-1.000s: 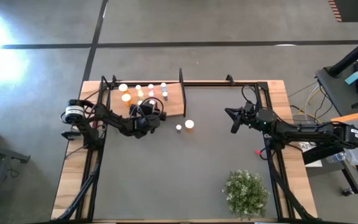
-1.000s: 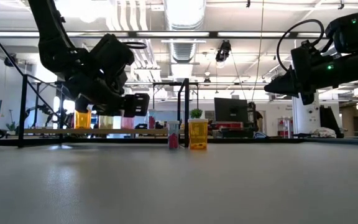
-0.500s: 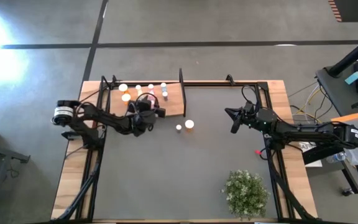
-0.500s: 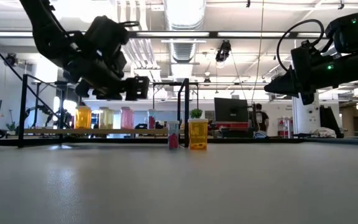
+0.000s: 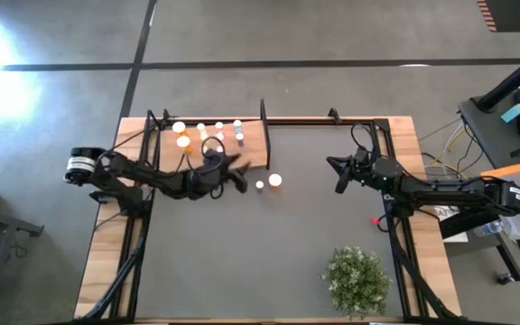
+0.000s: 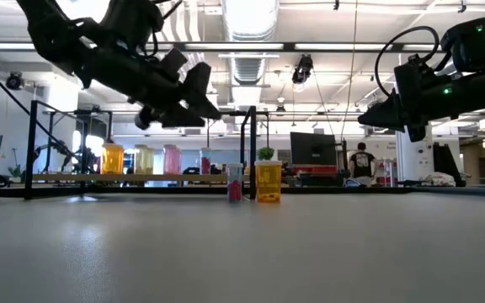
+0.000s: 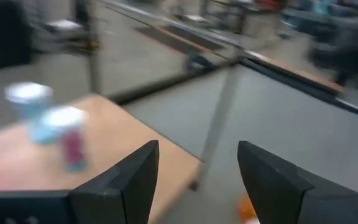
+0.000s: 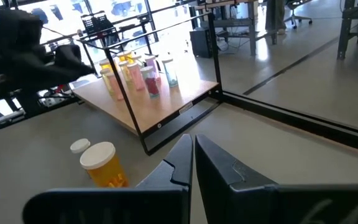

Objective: Pick and place medicine bottles onto shelf by color
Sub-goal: Put the blue pill bottle on the shelf aligned with the other blue pill bottle

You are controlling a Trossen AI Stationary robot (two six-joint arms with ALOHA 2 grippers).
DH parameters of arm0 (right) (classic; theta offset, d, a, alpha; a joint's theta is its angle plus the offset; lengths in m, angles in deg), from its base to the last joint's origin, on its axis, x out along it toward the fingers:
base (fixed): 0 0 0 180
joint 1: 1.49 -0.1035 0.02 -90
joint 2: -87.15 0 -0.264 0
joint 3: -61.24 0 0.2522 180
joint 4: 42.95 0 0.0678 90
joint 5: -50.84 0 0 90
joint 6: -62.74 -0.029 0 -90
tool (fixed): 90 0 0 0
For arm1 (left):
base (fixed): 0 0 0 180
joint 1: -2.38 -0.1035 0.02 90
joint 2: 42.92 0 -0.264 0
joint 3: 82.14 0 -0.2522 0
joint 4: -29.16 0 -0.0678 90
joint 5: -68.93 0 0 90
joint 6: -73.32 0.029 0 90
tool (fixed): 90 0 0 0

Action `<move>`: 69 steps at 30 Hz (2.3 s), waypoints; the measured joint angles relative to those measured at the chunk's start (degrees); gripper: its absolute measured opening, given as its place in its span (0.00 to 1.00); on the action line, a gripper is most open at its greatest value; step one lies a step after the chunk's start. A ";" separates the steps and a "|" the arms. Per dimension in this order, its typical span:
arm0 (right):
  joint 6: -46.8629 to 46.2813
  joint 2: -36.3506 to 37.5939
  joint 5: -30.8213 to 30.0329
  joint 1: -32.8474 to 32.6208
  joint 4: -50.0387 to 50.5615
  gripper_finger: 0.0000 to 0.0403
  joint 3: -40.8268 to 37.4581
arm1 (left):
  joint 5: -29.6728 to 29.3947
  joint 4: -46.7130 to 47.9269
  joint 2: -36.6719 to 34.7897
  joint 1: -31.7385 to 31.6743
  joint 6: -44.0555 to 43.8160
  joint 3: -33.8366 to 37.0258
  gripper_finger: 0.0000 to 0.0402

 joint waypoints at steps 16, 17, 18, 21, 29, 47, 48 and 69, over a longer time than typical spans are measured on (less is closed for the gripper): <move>0.00 0.00 0.00 0.00 -0.01 0.02 0.01 | -2.55 -28.39 21.59 10.03 13.26 0.01 0.50; 0.00 0.00 0.01 -0.01 -0.01 0.02 0.00 | -2.88 -30.26 22.94 10.24 14.90 0.03 0.50; 0.00 0.00 0.00 0.00 0.01 0.02 -0.01 | -3.14 -32.06 24.12 10.31 16.15 0.03 0.50; 0.00 0.00 0.00 -0.02 0.01 0.02 0.00 | -3.65 -36.23 27.28 10.39 18.01 0.01 0.50; 0.00 0.00 0.01 -0.02 0.01 0.02 0.01 | -5.34 -38.60 31.89 10.36 18.09 -0.54 0.50; 0.00 0.02 0.00 -0.02 -0.01 0.02 0.01 | -4.87 -36.95 35.81 8.39 13.63 -2.90 0.50; 0.01 0.02 0.00 -0.02 0.01 0.02 -0.01 | -4.87 -36.86 35.81 8.34 13.61 -2.90 0.50; 0.00 0.04 0.00 -0.02 0.01 0.02 -0.01 | -6.05 -36.87 35.71 8.09 12.03 -3.07 0.19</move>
